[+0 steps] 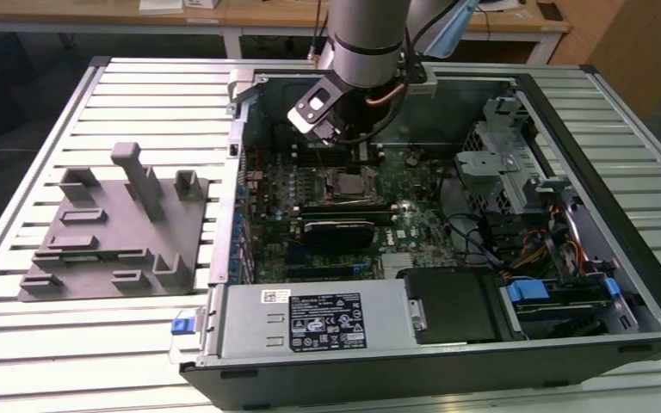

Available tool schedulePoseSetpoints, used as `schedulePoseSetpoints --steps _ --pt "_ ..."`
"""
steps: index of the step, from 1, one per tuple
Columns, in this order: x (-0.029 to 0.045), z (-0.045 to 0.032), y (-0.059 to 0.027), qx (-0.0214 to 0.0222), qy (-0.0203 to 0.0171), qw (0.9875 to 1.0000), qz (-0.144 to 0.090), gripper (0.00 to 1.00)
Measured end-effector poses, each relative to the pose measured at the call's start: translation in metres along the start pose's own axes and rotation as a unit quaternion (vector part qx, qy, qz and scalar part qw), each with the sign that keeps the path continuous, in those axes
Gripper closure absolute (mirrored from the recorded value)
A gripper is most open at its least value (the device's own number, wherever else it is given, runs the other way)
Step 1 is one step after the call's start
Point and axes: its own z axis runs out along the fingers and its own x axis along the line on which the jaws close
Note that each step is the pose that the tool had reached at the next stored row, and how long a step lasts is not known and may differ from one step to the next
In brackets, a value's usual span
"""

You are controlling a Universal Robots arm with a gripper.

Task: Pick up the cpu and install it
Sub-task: 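Close the cpu cover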

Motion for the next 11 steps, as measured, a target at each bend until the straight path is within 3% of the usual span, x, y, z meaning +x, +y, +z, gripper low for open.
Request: schedulePoseSetpoints --steps 3,6,11 --pt "0.0000 0.0002 0.0000 0.0008 -0.0004 0.9997 -0.026 0.89" --pt "0.0000 0.0003 0.0000 0.0018 -0.0009 0.9986 -0.054 0.89" --pt "0.0000 0.0006 0.0000 0.0033 -0.0011 0.9951 -0.098 0.89"
